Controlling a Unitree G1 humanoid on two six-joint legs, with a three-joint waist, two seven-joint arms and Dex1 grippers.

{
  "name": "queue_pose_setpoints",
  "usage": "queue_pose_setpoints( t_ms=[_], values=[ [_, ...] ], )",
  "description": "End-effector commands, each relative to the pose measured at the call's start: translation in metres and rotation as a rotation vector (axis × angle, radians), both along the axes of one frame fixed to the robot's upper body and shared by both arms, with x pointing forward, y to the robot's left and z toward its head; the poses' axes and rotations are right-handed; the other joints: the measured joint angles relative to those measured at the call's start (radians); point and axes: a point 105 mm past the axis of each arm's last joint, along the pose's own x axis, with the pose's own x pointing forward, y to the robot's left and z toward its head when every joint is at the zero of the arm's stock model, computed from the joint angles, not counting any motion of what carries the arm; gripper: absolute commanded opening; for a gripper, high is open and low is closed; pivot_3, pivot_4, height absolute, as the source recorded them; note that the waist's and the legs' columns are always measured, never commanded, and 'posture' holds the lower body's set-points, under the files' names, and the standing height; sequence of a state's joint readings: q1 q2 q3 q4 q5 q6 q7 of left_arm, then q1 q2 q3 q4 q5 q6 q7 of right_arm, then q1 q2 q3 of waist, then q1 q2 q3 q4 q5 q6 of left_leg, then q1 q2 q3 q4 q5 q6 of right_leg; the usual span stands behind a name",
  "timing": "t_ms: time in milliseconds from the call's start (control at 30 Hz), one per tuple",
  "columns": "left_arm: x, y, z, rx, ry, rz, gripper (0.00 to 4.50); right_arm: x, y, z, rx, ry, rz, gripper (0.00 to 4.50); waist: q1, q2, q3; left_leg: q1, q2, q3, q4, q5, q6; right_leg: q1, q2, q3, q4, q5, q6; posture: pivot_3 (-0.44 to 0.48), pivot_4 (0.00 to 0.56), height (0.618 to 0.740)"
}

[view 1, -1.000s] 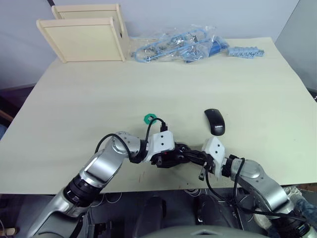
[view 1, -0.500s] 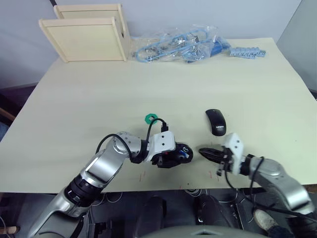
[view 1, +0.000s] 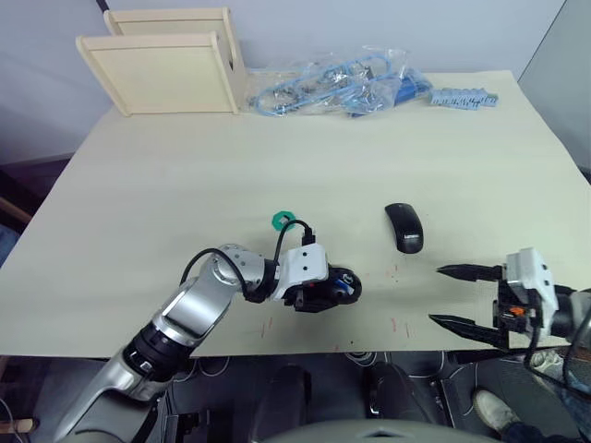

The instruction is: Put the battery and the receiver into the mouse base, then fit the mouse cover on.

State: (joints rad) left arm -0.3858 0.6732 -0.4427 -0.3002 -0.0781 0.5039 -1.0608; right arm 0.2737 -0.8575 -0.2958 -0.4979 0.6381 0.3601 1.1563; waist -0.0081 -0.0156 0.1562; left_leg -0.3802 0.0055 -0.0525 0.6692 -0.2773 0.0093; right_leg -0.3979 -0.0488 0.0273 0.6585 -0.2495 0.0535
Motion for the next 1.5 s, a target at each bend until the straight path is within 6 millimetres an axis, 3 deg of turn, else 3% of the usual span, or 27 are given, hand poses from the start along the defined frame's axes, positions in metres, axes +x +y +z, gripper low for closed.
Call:
queue_pose_setpoints(
  t_ms=[33,433,500,567,833,1500],
  values=[
    [-0.001,0.0,-0.01,0.031,0.015,0.0,2.93,-0.003,-0.003,0.012,-0.01,-0.063,0.021,4.41,0.0,0.0,0.0,0.001,0.0,0.0,0.0,0.0,0.0,0.001,0.0,0.0,0.0,0.0,0.0,0.0,0.15,0.74],
    [-0.001,-0.002,-0.005,0.003,0.027,0.002,2.93,-0.005,-0.011,0.004,-0.026,-0.068,-0.003,4.41,0.004,0.0,0.0,0.001,0.0,0.0,0.0,0.0,0.0,0.001,-0.001,0.0,-0.001,0.0,0.0,0.0,0.15,0.74],
    [-0.001,-0.001,-0.001,-0.011,0.019,0.007,3.98,-0.005,-0.011,0.003,-0.026,-0.068,-0.003,4.5,0.003,0.0,0.0,0.001,0.0,0.0,0.0,0.0,0.0,0.001,-0.001,0.0,-0.001,0.0,0.0,0.0,0.15,0.74],
    [0.001,-0.001,0.003,-0.024,0.002,0.016,4.47,-0.005,-0.012,0.003,-0.025,-0.069,-0.002,4.5,0.002,0.0,0.001,0.0,0.0,-0.001,0.0,0.0,0.0,0.001,0.0,-0.001,-0.001,0.0,0.0,0.0,0.15,0.74],
    [-0.005,0.01,0.026,-0.119,0.006,0.048,4.47,-0.003,-0.011,0.003,-0.015,-0.075,0.011,4.5,-0.004,0.001,0.002,0.0,0.0,-0.002,0.0,0.0,0.0,0.001,0.0,-0.001,0.0,0.0,0.0,0.0,0.15,0.74],
    [-0.034,0.071,0.061,-0.329,0.08,0.258,4.47,0.009,-0.011,0.01,0.026,-0.105,0.002,4.5,-0.004,0.003,0.007,0.001,0.001,-0.006,0.0,0.0,0.0,0.001,-0.001,-0.001,-0.001,0.0,0.0,0.0,0.15,0.74]
  ],
)
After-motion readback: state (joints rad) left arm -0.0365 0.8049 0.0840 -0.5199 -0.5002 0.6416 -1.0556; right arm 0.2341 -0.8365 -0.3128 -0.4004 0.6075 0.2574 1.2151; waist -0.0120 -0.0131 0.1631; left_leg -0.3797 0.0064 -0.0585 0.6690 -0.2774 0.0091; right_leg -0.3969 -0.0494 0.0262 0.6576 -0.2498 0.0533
